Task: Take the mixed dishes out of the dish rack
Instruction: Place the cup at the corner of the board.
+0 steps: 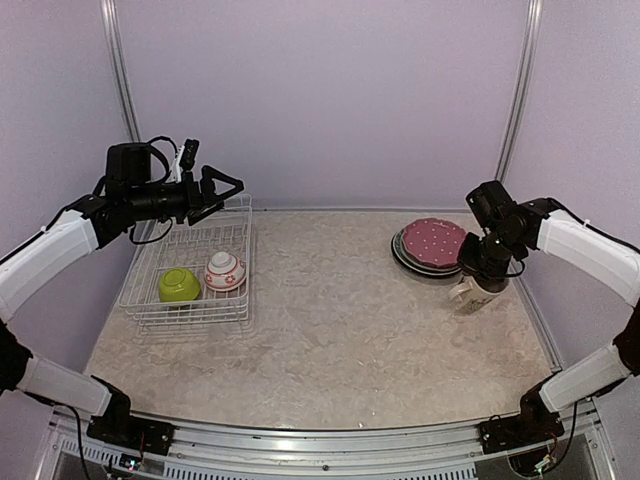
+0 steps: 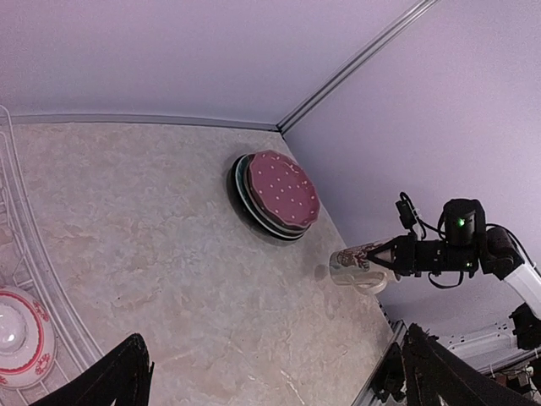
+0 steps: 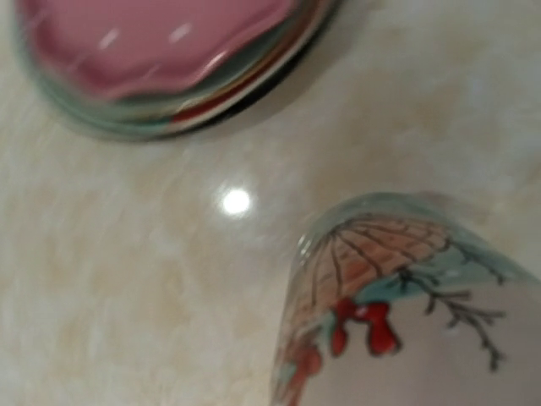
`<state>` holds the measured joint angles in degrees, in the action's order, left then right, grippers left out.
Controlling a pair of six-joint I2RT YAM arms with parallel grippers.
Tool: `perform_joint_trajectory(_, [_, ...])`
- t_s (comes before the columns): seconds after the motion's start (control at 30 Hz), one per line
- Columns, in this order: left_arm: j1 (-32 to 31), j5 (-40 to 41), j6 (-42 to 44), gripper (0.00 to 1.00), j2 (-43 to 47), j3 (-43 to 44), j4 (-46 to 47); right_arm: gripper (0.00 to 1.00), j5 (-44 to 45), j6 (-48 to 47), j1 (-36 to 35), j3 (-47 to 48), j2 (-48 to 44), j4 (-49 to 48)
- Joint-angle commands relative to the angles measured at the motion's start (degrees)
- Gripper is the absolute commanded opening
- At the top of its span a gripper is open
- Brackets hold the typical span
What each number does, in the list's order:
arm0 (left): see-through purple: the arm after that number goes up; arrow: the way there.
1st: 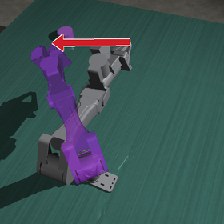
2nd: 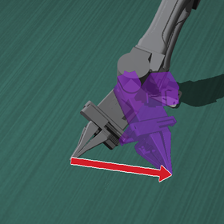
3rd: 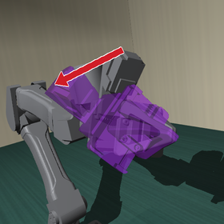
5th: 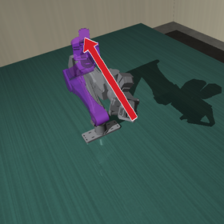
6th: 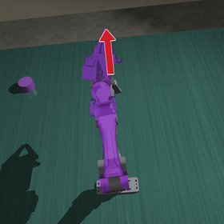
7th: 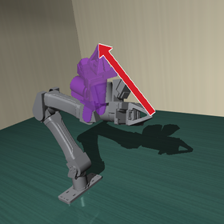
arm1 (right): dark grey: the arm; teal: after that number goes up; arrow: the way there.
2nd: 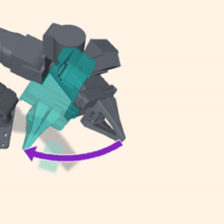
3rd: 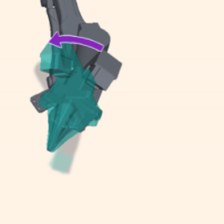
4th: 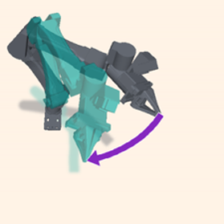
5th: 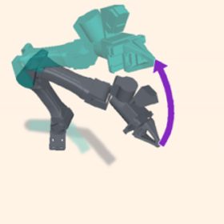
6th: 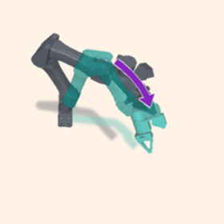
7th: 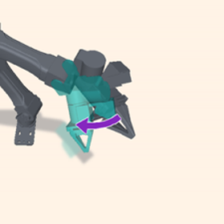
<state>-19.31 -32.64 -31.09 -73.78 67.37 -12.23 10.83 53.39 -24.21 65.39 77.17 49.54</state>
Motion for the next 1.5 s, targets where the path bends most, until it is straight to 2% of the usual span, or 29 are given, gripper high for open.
perform_joint_trajectory(0.0, [0.3,-1.3,-0.7,0.99,0.0,2.1,-0.4,0.00,-3.6,5.8,5.8,5.5,3.2,1.0])
perform_joint_trajectory(0.17, [0.8,-2.6,-1.5,0.99,-0.3,2.2,-0.4,0.00,-10.1,5.0,9.8,10.4,10.5,1.7])
perform_joint_trajectory(0.37, [2.2,-4.2,-3.1,0.99,-1.6,2.2,0.3,0.00,-8.6,4.8,11.8,17.1,18.4,6.4])
perform_joint_trajectory(0.93, [3.9,-5.6,-4.9,0.99,-2.5,1.9,1.0,0.00,-9.4,7.7,14.1,19.2,24.9,4.4])
perform_joint_trajectory(0.97, [4.0,-5.6,-4.9,0.99,-2.6,2.0,1.0,0.01,-9.5,7.8,14.1,19.2,24.8,4.3])
perform_joint_trajectory(1.33, [4.4,-5.5,-5.0,0.99,-2.5,2.0,0.8,0.40,-8.5,8.5,14.0,18.5,21.6,3.4])
perform_joint_trajectory(1.47, [4.5,-5.0,-4.5,0.99,-2.3,2.1,0.4,0.45,-8.6,7.9,14.1,18.6,20.2,4.0])
